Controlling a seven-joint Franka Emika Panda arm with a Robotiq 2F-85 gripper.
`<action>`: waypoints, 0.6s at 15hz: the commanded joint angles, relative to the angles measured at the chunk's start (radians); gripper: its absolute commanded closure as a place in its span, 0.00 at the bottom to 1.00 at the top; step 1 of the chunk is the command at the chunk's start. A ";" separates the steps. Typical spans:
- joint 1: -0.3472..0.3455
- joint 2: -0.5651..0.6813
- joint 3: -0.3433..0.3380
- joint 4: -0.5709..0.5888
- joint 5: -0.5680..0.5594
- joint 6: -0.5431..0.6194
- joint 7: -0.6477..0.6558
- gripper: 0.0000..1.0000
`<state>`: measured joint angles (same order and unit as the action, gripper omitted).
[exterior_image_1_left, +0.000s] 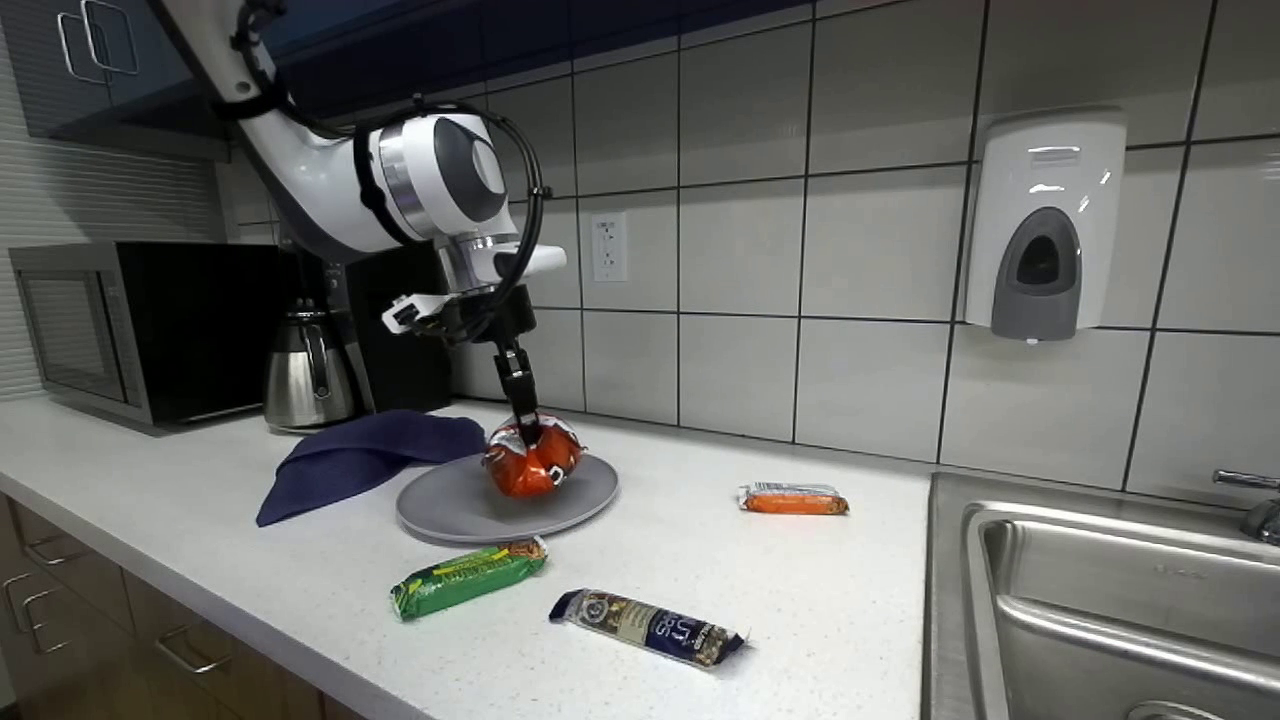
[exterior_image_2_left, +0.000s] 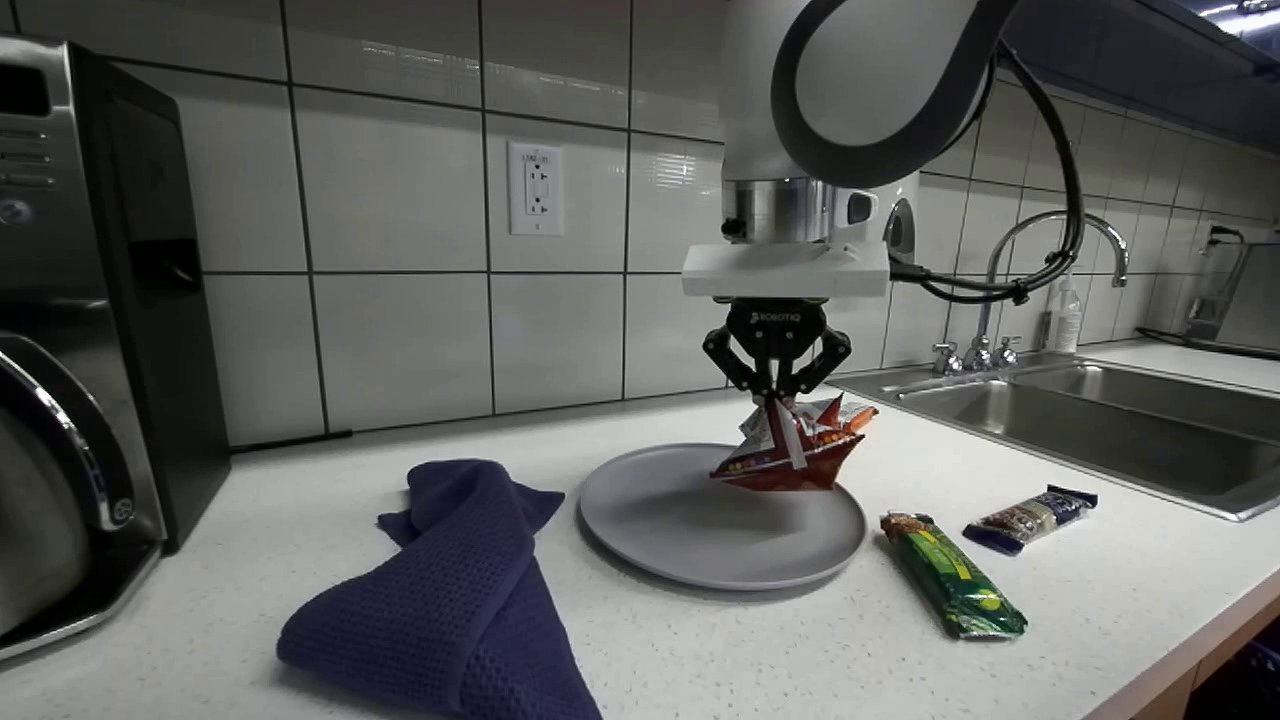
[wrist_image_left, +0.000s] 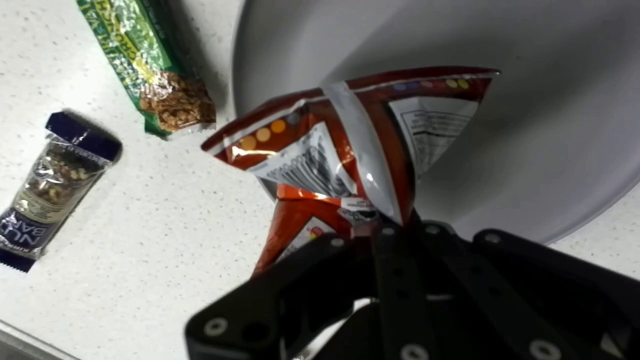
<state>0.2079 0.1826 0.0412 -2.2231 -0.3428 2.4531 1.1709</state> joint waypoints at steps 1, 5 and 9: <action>-0.007 -0.026 0.006 -0.008 0.012 -0.006 -0.038 0.99; -0.020 -0.027 0.018 -0.012 0.071 0.008 -0.088 0.99; -0.015 -0.031 0.010 -0.012 0.091 0.000 -0.109 0.99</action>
<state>0.2073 0.1825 0.0415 -2.2232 -0.2811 2.4553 1.1096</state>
